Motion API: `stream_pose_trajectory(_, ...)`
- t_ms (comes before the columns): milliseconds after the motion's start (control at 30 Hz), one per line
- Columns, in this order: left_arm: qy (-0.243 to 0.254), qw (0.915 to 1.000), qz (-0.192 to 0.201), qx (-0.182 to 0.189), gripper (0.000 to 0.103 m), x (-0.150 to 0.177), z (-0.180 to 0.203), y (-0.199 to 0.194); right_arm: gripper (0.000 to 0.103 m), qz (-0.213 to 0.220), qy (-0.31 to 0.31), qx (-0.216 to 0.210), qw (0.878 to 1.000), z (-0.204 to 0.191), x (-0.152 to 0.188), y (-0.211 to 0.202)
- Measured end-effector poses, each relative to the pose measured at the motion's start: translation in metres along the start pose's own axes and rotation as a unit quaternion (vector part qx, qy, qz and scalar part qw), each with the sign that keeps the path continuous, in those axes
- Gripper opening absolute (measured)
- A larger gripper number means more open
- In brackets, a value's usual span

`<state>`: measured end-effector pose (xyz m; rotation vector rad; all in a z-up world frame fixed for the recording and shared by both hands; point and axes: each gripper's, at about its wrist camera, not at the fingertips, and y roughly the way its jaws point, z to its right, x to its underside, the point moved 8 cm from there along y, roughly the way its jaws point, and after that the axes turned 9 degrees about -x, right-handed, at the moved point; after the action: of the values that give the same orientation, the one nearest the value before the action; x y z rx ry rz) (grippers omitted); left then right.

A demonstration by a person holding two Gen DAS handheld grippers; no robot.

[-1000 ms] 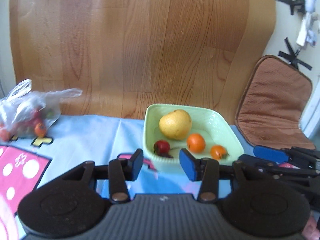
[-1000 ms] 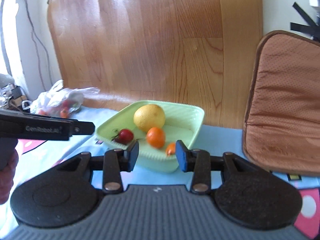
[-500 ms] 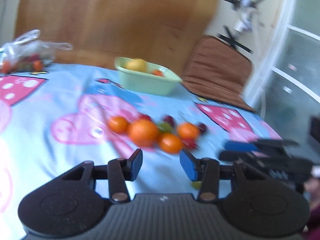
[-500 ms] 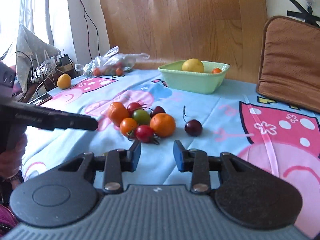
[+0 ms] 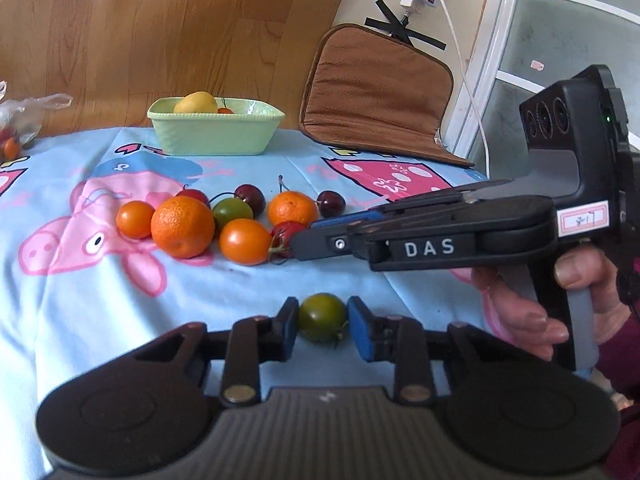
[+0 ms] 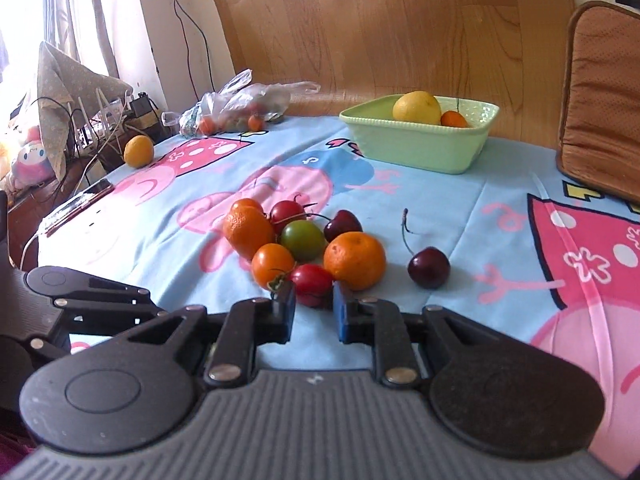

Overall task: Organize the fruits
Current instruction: 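Grasp a green tomato with the left tool while the right tool grasps a red cherry tomato, then carry the green tomato into the basket with the left tool while the right tool releases its tomato there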

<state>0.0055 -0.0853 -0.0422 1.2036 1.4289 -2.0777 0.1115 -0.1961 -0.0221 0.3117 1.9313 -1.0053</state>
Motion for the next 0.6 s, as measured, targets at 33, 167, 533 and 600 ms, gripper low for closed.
stream_pose_trajectory(33, -0.003, 1.0000, 0.001, -0.003, 0.027, 0.001, -0.004, -0.002, 0.026, -0.003, -0.005, 0.000, 1.000, -0.001, 0.000, 0.003)
stream_pose_trajectory(167, -0.021, 0.9997, 0.000, -0.010, 0.027, 0.004, -0.019, -0.012, 0.037, -0.009, -0.026, 0.004, 1.000, -0.003, 0.000, 0.012)
stream_pose_trajectory(533, -0.080, 0.9965, 0.007, -0.024, 0.027, -0.001, -0.053, -0.026, 0.029, 0.001, -0.025, 0.013, 1.000, 0.004, 0.013, -0.017)
stream_pose_trajectory(600, -0.085, 0.9962, 0.013, -0.018, 0.027, -0.009, -0.055, -0.027, 0.029, 0.003, -0.014, 0.016, 1.000, 0.009, 0.016, -0.026)
